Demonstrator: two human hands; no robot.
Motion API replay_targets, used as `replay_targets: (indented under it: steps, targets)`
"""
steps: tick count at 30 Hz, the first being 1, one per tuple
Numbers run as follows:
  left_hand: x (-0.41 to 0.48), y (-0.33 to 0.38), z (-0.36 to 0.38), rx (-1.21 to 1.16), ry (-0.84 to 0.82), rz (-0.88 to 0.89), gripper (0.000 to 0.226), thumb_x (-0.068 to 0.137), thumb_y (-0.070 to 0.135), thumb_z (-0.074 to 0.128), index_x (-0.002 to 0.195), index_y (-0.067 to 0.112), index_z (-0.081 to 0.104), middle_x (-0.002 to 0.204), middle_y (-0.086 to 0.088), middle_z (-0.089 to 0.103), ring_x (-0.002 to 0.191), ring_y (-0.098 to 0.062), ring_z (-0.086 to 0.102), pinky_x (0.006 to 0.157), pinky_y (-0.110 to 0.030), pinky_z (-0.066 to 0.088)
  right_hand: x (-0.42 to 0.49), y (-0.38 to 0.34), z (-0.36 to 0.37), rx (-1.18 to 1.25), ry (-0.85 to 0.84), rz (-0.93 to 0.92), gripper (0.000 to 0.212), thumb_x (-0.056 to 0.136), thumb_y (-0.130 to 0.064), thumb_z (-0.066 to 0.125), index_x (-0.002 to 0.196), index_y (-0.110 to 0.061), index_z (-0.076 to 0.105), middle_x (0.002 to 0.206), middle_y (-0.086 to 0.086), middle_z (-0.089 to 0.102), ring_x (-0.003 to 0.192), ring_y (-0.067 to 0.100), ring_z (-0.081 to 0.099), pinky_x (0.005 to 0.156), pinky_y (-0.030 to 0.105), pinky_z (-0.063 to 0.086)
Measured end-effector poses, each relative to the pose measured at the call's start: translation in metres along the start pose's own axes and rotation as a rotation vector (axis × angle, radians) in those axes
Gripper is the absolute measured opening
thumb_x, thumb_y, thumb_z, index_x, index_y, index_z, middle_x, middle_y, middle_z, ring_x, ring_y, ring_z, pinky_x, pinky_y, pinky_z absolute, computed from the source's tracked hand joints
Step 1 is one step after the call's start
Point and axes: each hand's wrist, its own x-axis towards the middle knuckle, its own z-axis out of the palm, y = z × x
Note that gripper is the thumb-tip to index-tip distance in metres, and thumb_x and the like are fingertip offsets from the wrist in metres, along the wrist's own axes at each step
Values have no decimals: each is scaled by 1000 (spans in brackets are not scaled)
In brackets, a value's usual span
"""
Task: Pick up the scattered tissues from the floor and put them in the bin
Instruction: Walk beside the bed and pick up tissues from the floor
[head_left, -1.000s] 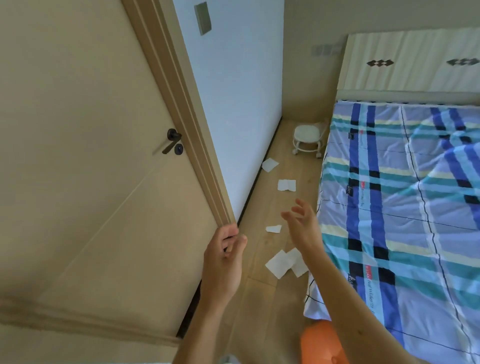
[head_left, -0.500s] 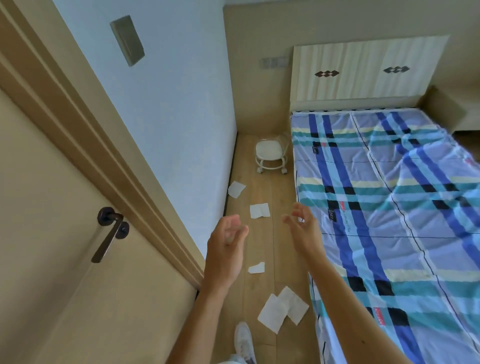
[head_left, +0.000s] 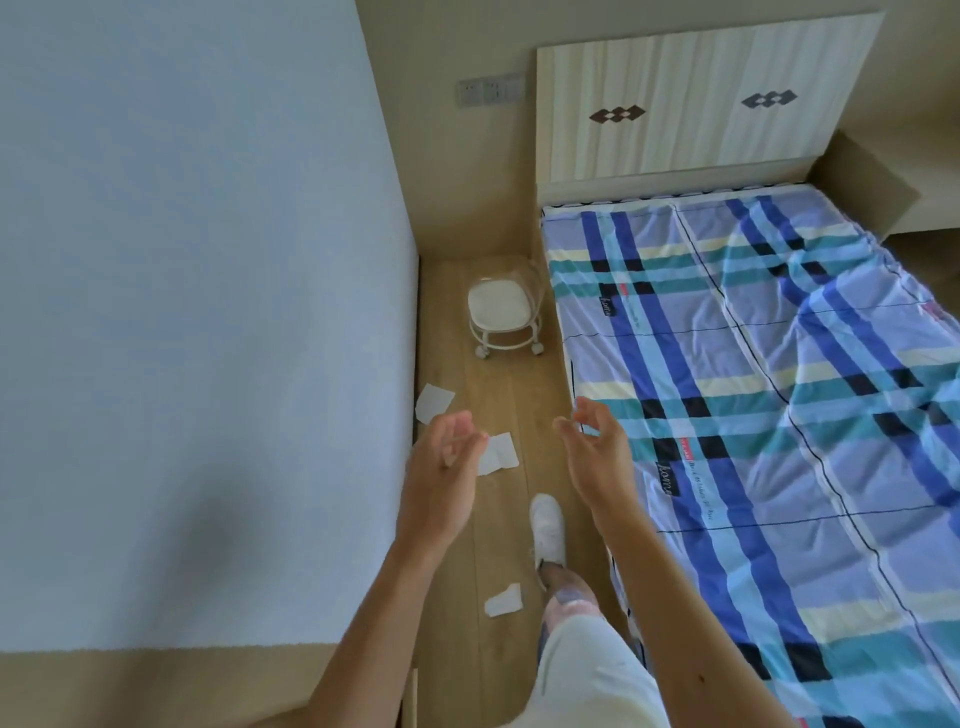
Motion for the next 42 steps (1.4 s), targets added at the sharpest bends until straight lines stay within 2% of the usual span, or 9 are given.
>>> replay_targets:
  steps: [3,6,10,15,21,26,29,36,42]
  targets:
    - [91,-4,8,5,45,-26,34,96,38,54,128,25,59,124,14,61,104,10,55,88,-19,47,91,-9,39,-7,-57,4,49,93,-30,61,139,-16,50,136,3,59,115,14,56,97,38,47]
    - [177,6,16,8,95,-64,33,97,37,54,127,25,59,123,14,61,102,7,56,83,-16,46,178,-26,70,-50,-101,12,51,94,-31,61,141,-15,50,138,6,60,121,21,58,102,44,49]
    - [282,23,26,16,151,-113,30,96,36,55,124,25,59,119,15,60,105,-3,59,83,-20,46,278,-53,104,-115,-176,-5,52,94,-31,60,142,-17,49,138,3,59,114,11,56,89,29,42]
    - [383,16,29,51,171,-157,32,94,34,56,124,22,61,119,13,62,100,-3,58,76,-15,43,357,-61,149,-163,-250,45,52,93,-30,61,142,-18,49,139,0,58,103,3,51,86,24,37]
    - [494,-48,44,145,111,-203,34,95,32,56,127,19,57,129,4,60,104,-9,57,82,-26,50,421,-13,214,-234,-299,129,53,93,-29,62,143,-20,47,141,0,56,102,2,50,85,21,39]
    - [589,-147,71,265,-11,-175,37,96,32,55,130,19,53,133,-1,57,118,-16,56,99,-44,50,473,75,290,-272,-316,209,56,92,-27,63,144,-18,45,141,3,52,112,15,61,95,34,52]
    - [648,-224,87,347,-63,-170,39,96,36,55,131,19,52,131,-2,57,117,-18,56,99,-41,49,501,146,337,-389,-313,228,56,91,-27,63,143,-19,44,140,4,50,115,22,61,97,43,52]
    - [777,-451,128,453,-51,-207,42,95,32,58,132,13,55,130,-6,60,119,-21,57,102,-38,47,561,348,444,-561,-246,326,58,84,-24,70,136,-23,43,136,0,44,107,23,61,78,37,53]
    - [839,-645,174,658,-138,-354,49,93,31,60,136,9,53,135,-14,58,119,-30,58,93,-34,48,562,512,519,-590,-118,455,58,78,-30,79,126,-20,47,132,8,47,119,27,50,91,39,46]
